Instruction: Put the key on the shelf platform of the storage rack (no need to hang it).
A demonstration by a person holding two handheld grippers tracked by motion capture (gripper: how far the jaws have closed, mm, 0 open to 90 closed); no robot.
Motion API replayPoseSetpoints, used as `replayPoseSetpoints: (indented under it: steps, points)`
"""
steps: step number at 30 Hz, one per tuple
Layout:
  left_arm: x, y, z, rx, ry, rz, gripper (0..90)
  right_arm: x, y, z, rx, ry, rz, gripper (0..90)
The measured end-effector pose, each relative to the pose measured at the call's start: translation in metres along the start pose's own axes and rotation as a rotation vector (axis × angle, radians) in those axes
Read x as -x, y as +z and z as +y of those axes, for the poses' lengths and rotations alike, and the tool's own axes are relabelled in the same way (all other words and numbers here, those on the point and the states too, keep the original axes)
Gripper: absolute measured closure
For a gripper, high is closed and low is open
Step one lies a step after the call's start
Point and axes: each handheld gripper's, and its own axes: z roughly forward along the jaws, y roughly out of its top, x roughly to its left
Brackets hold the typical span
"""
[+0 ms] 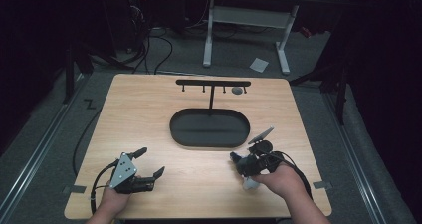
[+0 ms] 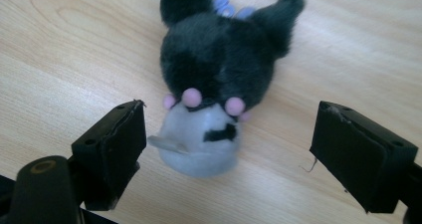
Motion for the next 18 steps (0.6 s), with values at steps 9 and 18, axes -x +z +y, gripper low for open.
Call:
replayPoseSetpoints:
  steps: [9,18]
  points:
    - [0.002,-0.002,0.0,0.004,0.008,-0.003,15.0,-0.007,0.03,-0.001,-0.044,0.0,0.028,15.0]
    - [0.001,-0.001,0.0,0.005,0.001,0.001,15.0,-0.006,0.05,-0.005,-0.085,0.012,0.046,36.3]
